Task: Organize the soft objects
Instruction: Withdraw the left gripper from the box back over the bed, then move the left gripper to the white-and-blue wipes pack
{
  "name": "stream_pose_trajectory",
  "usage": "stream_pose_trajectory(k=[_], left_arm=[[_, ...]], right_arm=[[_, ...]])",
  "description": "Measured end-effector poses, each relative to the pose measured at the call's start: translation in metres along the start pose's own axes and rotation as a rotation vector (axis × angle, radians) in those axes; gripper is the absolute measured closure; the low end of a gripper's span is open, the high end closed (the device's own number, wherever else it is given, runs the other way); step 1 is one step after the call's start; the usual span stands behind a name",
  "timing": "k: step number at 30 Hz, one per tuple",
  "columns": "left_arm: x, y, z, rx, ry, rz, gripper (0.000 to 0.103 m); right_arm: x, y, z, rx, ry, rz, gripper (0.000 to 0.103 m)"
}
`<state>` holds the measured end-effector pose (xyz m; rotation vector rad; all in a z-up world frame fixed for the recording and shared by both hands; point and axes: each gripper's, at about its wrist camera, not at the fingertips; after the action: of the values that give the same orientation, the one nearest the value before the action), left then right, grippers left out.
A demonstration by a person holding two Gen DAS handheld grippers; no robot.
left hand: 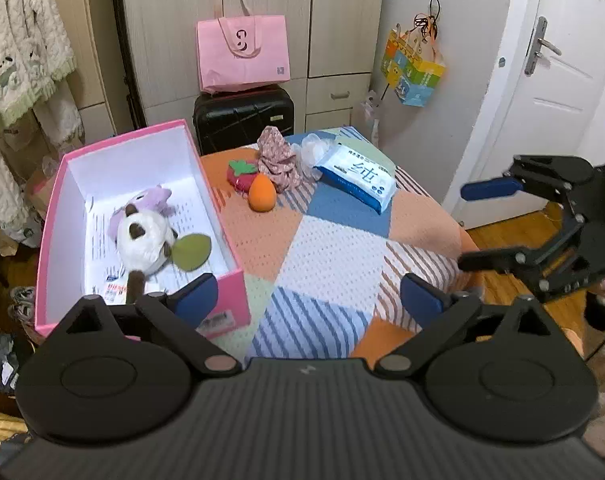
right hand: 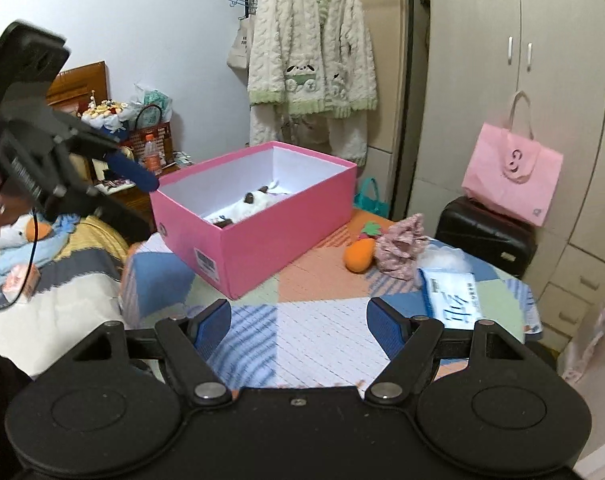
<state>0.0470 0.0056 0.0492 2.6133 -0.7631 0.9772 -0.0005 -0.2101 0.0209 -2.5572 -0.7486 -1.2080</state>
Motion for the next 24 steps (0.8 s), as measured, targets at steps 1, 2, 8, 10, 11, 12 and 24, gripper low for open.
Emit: stream_pose_trajectory(k=[1, 2, 8, 10, 11, 12, 24], left_arm=[[0.003, 0.003, 0.005, 0.002, -0.009, -0.002, 0.002], [0.005, 0.005, 0.012, -0.001, -0.026, -0.005, 0.002], [0.017, 0.018, 0.041, -0.016, -0.030, -0.042, 0.002], [0.025, 0.024, 0.050, -0.039, -0.020, -0.050, 0.002], [0.029, 0.029, 0.055, -0.054, -0.013, -0.051, 0.002], [0.033, 0.032, 0.059, -0.070, -0.009, -0.046, 0.002], [0.063, 0.052, 0.125, -0.091, 0.039, -0.034, 0.002]], right_arm=[[-0.003, 0.002, 0.001, -0.006, 0.000, -0.004, 0.024], [-0.007, 0.005, 0.002, -0.015, -0.001, -0.004, 0.024], [-0.020, 0.030, 0.015, -0.068, 0.004, -0.003, 0.022], [-0.023, 0.040, 0.020, -0.073, 0.006, 0.002, 0.022], [-0.025, 0.047, 0.025, -0.069, 0.002, 0.013, 0.022], [-0.026, 0.053, 0.030, -0.064, -0.001, 0.025, 0.022], [-0.046, 0.110, 0.069, -0.150, 0.051, 0.127, 0.022]])
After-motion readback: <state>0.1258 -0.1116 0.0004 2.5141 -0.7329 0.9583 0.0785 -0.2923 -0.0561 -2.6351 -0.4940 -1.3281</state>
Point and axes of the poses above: each gripper's, at about its wrist camera, not at the fingertips, and z roughly the way its jaws point, y to its right, x to its top, and after that the axes turned 4 degrees about -y, right-handed
